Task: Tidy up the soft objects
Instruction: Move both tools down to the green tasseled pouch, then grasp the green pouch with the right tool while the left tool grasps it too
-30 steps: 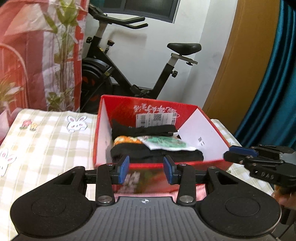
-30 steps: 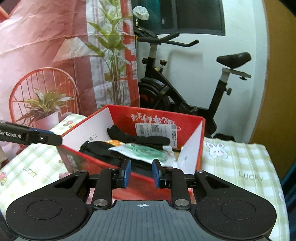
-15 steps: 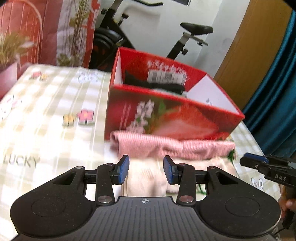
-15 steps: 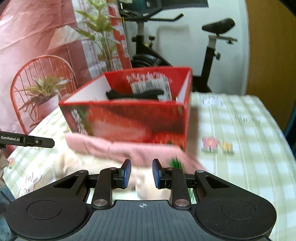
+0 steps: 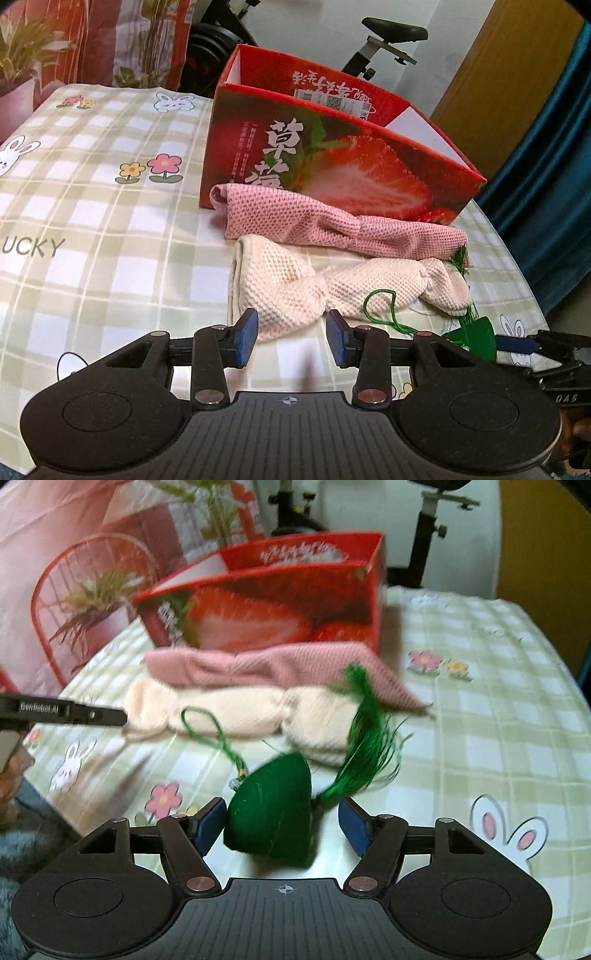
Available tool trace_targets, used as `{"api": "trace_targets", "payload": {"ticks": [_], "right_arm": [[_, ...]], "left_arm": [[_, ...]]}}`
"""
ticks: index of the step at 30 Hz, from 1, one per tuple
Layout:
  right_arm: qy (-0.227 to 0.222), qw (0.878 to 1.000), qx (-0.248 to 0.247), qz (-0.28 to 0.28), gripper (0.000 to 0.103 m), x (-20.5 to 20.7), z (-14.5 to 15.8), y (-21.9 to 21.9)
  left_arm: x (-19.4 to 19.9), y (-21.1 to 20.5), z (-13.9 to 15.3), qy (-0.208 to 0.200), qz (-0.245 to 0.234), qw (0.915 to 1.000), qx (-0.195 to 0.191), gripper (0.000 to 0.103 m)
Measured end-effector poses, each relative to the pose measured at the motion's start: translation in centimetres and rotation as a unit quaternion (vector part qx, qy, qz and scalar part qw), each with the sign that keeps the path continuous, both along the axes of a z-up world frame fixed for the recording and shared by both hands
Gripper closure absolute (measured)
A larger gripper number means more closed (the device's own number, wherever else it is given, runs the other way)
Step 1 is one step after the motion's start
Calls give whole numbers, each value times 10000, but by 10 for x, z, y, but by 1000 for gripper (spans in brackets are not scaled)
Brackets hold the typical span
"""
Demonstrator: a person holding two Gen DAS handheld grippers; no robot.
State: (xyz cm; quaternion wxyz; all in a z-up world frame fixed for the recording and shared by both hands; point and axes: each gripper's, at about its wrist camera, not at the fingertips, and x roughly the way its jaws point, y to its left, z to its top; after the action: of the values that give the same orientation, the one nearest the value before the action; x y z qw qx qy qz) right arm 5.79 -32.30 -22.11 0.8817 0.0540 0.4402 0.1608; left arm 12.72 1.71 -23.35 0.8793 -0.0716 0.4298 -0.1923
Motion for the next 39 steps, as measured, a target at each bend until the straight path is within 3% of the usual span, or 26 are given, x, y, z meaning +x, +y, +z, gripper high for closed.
{"api": "trace_targets", "payload": {"ticks": [8,16,19,28,30,39], "right_arm": [[66,9981,-46,619,53,15,-1,31],[-177,9926,-98,1200,53,44,-2,86],[-308,9911,-63,1294,54,50,-4,99],[-523,9917,191,1160,54,43,-13,99],[-574,9918,222,1123,54,40,-14,98],[-752,9908,277,1089,52,28,-19,91]], "left_arm": [[-4,4,3,-40,23,9999,-161,60],[0,-6,5,58,-223,9994,-256,60],[2,-13,4,104,-346,9990,-271,55],[13,-39,-8,378,-670,9965,-337,53],[17,-44,-11,430,-712,9959,-354,49],[15,-56,-32,718,-831,9917,-665,48]]}}
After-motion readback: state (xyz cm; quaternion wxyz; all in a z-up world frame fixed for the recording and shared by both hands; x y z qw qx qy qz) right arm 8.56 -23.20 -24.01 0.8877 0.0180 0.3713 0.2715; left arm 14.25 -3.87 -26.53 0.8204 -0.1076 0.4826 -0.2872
